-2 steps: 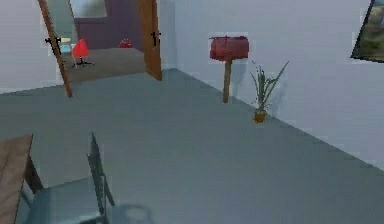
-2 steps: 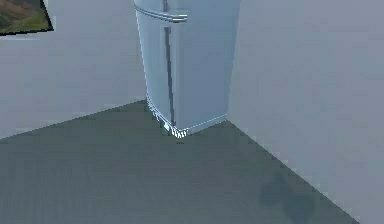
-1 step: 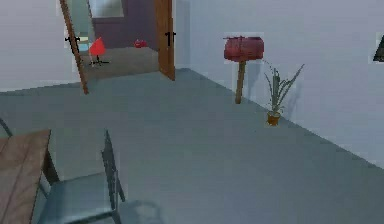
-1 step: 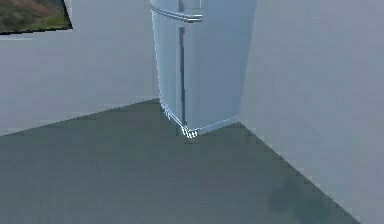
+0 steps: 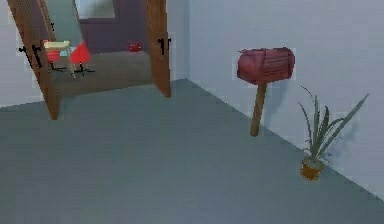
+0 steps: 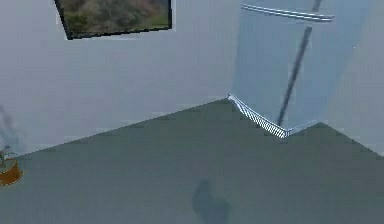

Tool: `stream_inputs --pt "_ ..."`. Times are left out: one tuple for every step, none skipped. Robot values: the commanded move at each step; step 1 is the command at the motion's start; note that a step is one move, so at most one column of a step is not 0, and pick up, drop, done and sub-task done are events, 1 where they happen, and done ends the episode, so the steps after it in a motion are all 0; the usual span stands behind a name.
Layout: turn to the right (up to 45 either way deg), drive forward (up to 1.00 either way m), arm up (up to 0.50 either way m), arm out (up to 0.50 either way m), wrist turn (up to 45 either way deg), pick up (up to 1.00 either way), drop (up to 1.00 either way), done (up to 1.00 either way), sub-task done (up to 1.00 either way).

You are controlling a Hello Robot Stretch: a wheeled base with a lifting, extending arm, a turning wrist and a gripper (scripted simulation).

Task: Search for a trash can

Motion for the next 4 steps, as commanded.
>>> stream_inputs --pt "0.0 0.25 0.0 0.0 0.0 0.0 0.0 0.0 0.0" --pt "-27.0 0.0 0.0 0.0 0.0 0.0 0.0 0.0 0.0" --pt "0.0 0.4 0.0 0.0 0.0 0.0 0.0 0.0 0.0" --pt "-45.0 0.0 0.0 0.0 0.0 0.0 0.0 0.0 0.0"
